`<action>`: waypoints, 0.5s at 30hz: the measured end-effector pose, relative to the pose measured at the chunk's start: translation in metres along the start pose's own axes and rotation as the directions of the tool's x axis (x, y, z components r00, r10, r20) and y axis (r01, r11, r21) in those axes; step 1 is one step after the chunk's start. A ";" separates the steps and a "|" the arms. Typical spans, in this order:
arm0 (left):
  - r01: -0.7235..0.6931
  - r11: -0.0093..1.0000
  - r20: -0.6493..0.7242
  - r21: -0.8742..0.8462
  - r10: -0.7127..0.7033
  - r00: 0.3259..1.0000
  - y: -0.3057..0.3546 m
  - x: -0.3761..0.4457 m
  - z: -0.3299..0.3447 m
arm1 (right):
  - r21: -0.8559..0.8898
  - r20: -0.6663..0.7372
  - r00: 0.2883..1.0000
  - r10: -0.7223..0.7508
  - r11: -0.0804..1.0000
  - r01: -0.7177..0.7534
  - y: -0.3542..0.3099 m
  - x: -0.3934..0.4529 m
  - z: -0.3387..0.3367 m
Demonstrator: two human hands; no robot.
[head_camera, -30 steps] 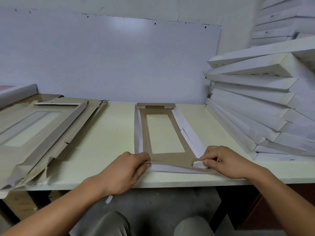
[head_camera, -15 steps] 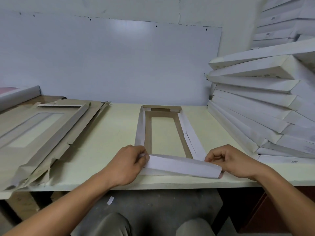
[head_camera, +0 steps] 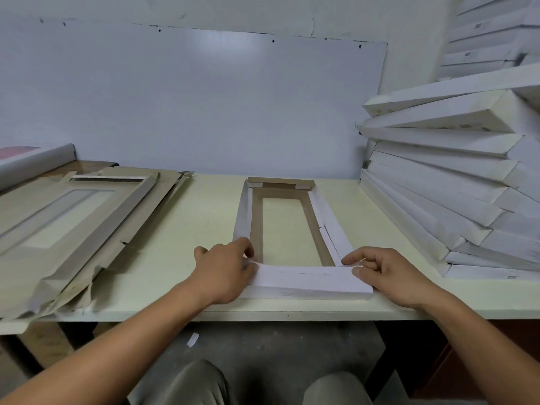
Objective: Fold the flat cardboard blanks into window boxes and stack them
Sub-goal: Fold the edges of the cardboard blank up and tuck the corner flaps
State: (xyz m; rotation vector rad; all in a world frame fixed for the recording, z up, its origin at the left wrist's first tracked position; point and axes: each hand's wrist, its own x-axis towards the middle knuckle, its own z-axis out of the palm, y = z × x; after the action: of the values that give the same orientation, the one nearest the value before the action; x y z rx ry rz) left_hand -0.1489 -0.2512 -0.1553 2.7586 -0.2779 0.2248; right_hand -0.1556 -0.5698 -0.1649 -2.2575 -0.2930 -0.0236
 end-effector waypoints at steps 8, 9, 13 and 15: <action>-0.422 0.900 -0.061 0.108 0.429 0.901 -0.012 -0.019 0.023 | -0.308 -0.167 0.986 0.020 0.949 -0.071 -0.005 0.001 0.021; -0.413 0.904 -0.046 0.111 0.420 0.906 -0.014 -0.019 0.025 | -0.357 -0.155 0.988 0.009 0.932 -0.065 -0.008 -0.001 0.022; -0.376 0.926 -0.074 0.018 0.377 0.923 -0.016 -0.019 0.031 | -0.553 -0.070 0.997 -0.021 0.833 -0.022 -0.015 -0.010 0.029; -0.377 0.926 -0.084 -0.037 0.373 0.924 -0.015 -0.018 0.032 | -0.638 -0.012 0.999 -0.042 0.770 0.025 -0.017 -0.014 0.032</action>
State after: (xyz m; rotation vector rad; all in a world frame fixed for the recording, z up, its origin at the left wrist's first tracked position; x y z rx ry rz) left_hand -0.1593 -0.2459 -0.1935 2.6148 -0.7820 0.4119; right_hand -0.1759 -0.5383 -0.1748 -2.9329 -0.3486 -0.2002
